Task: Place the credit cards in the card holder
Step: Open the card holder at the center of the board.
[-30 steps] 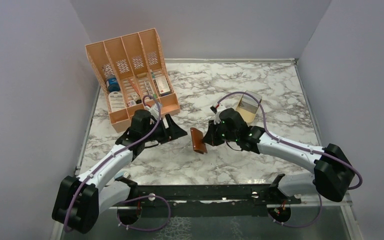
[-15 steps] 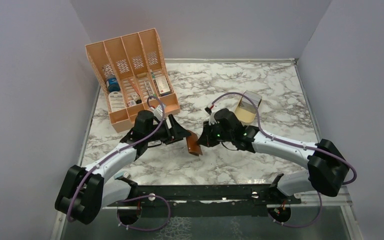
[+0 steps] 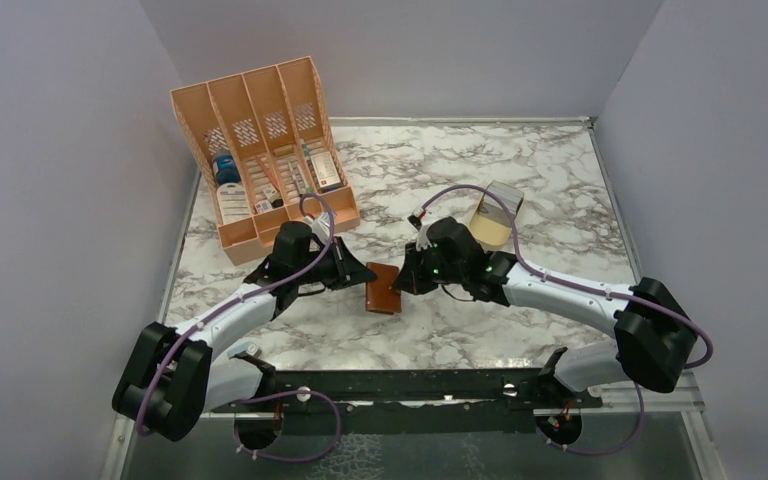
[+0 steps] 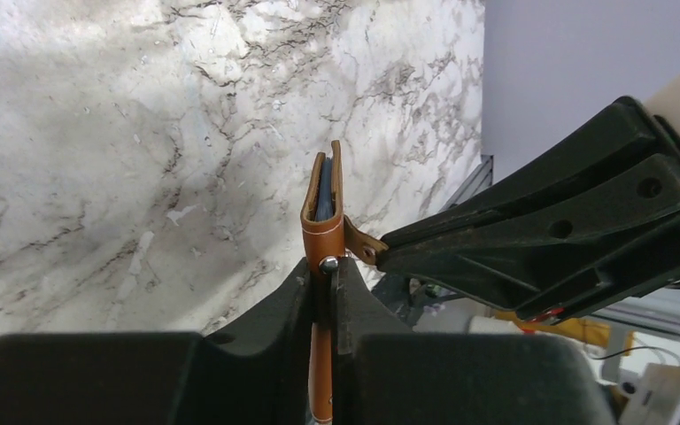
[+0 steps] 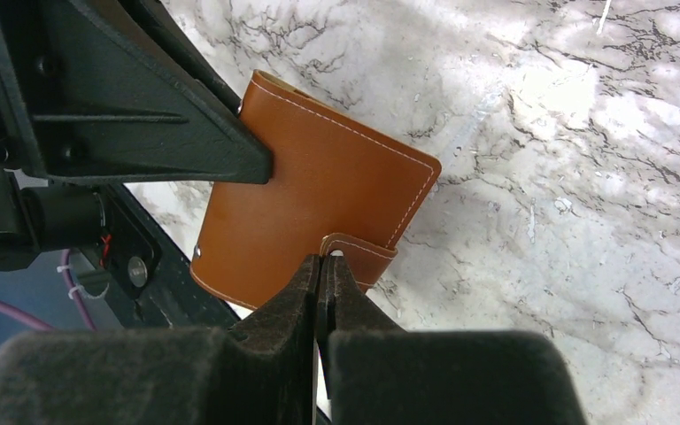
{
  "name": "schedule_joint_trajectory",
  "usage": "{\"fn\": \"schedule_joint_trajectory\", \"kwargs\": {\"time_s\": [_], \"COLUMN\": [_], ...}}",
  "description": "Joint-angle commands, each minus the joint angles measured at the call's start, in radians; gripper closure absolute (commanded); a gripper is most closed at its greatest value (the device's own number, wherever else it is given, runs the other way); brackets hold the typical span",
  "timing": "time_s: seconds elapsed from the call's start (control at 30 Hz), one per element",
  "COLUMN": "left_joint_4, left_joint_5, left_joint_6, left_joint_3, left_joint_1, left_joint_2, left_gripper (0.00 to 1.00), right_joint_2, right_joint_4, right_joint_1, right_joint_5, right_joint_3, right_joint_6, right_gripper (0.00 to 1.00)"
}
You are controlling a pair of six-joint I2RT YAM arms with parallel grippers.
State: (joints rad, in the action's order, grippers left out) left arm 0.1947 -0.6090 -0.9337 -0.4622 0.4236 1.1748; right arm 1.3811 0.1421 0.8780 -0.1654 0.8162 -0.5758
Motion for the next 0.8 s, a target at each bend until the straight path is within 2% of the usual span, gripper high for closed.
{"fn": "schedule_joint_trajectory", "kwargs": {"time_s": [0.0, 0.4, 0.47, 0.6, 0.63, 0.7, 0.77], "left_joint_4": [-0.020, -0.076, -0.086, -0.131, -0.141, -0.156, -0.172], "left_joint_5": [-0.003, 0.034, 0.044, 0.069, 0.072, 0.074, 0.087], "left_joint_6": [0.036, 0.078, 0.085, 0.109, 0.115, 0.122, 0.129], "left_joint_3": [-0.004, -0.007, -0.010, -0.020, -0.025, -0.029, -0.032], "left_joint_1": [0.006, 0.006, 0.006, 0.005, 0.005, 0.006, 0.005], "left_joint_2": [-0.005, -0.008, 0.002, 0.036, 0.043, 0.047, 0.035], "left_gripper": [0.99, 0.99, 0.91, 0.58, 0.52, 0.43, 0.38], "right_joint_2": [0.003, -0.054, -0.066, -0.064, -0.061, -0.061, -0.071], "right_joint_4": [-0.012, 0.045, 0.032, 0.010, 0.013, 0.015, 0.009], "right_joint_1": [0.007, 0.007, 0.007, 0.007, 0.007, 0.007, 0.007], "right_joint_5": [0.038, 0.142, 0.136, 0.115, 0.109, 0.099, 0.092], "right_joint_3": [0.010, -0.036, -0.057, -0.091, -0.092, -0.092, -0.092], "right_joint_6": [-0.005, -0.006, -0.009, -0.023, -0.026, -0.032, -0.035], "right_gripper": [0.99, 0.99, 0.99, 0.99, 0.99, 0.99, 0.99]}}
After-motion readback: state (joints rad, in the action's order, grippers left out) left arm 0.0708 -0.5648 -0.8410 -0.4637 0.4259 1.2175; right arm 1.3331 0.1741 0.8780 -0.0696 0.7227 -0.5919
